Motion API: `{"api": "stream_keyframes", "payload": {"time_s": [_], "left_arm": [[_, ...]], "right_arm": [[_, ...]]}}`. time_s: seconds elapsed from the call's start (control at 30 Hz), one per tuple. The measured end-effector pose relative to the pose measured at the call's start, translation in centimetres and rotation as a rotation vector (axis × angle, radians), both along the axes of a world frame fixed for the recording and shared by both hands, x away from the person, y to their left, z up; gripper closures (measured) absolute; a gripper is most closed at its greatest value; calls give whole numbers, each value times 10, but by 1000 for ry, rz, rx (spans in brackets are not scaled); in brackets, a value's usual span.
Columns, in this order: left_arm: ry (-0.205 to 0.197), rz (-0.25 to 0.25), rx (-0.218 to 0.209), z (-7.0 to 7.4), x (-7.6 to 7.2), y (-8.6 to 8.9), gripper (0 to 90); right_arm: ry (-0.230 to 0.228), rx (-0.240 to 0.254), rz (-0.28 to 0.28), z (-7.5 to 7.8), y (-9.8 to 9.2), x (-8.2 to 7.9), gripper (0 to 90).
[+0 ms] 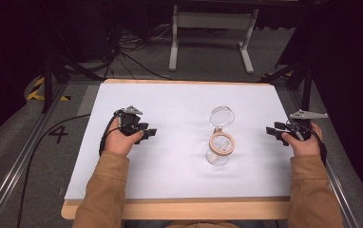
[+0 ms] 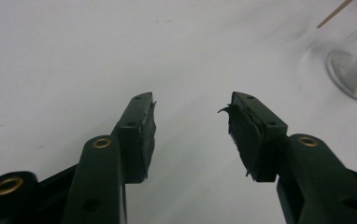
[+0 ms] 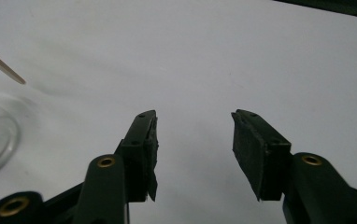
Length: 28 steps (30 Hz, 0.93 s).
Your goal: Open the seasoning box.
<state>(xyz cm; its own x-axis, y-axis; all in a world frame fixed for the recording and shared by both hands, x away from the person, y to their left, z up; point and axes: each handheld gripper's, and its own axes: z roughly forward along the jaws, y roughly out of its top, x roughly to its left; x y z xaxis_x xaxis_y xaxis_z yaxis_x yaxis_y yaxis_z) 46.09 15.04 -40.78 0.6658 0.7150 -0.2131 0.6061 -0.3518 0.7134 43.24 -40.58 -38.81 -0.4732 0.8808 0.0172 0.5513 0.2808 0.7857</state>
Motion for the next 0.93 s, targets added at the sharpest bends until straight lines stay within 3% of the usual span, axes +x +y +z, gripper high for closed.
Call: {"api": "stream_keyframes", "payload": {"time_s": [0.17,0.3,0.63,0.93], "left_arm": [[21,11,8,-10,4,2,470],[38,4,48,-15,6,1,443],[37,0,36,-14,5,-2,428],[30,-5,29,-13,5,-3,422]], "right_arm": [[37,-25,-4,-12,-5,5,484],[74,-36,-9,-21,-6,8,484],[98,-51,-22,-29,-4,11,476],[88,-45,-26,-28,-4,10,476]]}}
